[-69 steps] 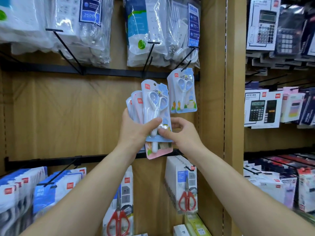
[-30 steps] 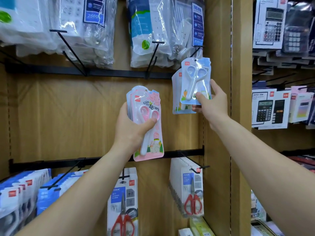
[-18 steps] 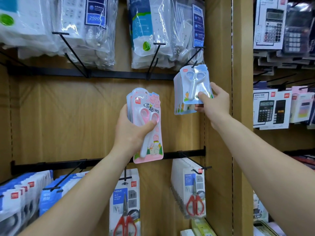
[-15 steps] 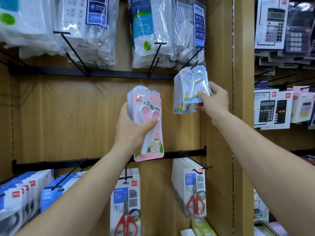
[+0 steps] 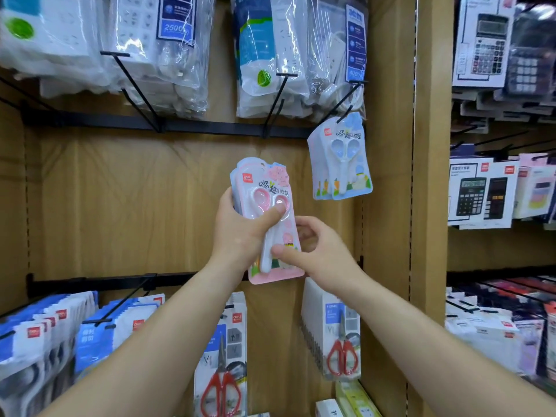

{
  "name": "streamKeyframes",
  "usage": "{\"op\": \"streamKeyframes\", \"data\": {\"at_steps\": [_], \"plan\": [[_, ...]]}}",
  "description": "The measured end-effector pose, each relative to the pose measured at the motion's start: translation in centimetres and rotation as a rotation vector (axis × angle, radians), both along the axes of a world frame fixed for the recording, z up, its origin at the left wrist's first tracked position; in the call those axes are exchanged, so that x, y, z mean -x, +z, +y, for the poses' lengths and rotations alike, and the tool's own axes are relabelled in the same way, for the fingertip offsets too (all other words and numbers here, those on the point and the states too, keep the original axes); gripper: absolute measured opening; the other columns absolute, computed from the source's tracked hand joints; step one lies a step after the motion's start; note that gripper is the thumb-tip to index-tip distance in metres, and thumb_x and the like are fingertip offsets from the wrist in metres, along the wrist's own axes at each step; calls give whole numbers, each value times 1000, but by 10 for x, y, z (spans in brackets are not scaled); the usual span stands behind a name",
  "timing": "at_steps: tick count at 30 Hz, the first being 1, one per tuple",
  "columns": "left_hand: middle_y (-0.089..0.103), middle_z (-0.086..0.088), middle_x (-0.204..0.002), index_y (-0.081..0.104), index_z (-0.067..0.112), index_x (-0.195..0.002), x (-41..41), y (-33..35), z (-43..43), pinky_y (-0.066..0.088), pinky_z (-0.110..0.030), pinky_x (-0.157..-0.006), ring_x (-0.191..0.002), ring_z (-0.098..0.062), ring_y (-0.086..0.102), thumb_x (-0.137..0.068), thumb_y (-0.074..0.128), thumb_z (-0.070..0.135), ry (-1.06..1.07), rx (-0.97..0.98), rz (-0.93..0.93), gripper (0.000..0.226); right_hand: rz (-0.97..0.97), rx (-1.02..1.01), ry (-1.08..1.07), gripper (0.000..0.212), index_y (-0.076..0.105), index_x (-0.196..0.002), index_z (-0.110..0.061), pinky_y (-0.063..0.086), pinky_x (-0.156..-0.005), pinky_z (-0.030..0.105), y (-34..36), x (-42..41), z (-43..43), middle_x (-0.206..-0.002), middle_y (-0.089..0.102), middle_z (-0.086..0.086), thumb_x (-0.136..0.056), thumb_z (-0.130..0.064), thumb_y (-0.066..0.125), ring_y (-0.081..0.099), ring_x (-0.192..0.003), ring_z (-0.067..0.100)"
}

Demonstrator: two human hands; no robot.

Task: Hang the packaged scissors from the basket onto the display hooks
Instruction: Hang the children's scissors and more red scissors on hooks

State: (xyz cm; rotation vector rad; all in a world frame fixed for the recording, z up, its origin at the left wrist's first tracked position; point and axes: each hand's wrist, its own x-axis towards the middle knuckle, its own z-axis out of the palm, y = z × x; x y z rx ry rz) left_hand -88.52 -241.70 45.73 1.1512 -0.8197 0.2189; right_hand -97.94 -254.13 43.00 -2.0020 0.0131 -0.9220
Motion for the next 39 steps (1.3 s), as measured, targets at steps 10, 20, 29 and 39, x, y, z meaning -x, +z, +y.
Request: {"op": "streamKeyframes", "data": {"at_steps": [10, 20, 29, 39], "plan": [[72, 9, -116, 58, 28, -122, 9, -3, -6, 59, -26, -84, -102, -7, 72, -79, 90, 31, 17, -40, -38, 53, -99, -308, -81, 26, 63, -103, -5, 61, -60, 33, -4, 5, -9, -85, 75, 10, -92, -24, 77, 75, -75, 21], [68, 12, -117, 51, 27, -131, 3, -1, 1, 58, -23, -77, -104, -7, 70, -85, 84, 17, 43, 0, -5, 58, -297, -407, -183, 18, 58, -110, -17, 61, -88, 52, 7, 14, -24, -102, 75, 6, -97, -18, 70, 75, -92, 24], [67, 11, -121, 49, 31, -133, 2, 8, 13, 61, -36, -87, -106, -10, 70, -84, 86, 20, 98, -104, -88, 63, -516, -228, -305, 52, 50, -142, -30, 63, -86, 39, 88, 12, -76, -124, 68, -9, -97, -9, 64, 70, -105, 10], [63, 20, -113, 44, 37, -128, 1, 18, 15, 59, -24, -74, -99, -3, 69, -86, 85, 22, 119, -97, -98, 61, -563, -168, -274, 56, 47, -152, -28, 59, -73, 19, 93, 5, -85, -121, 66, -19, -101, -8, 59, 69, -103, -3]]}}
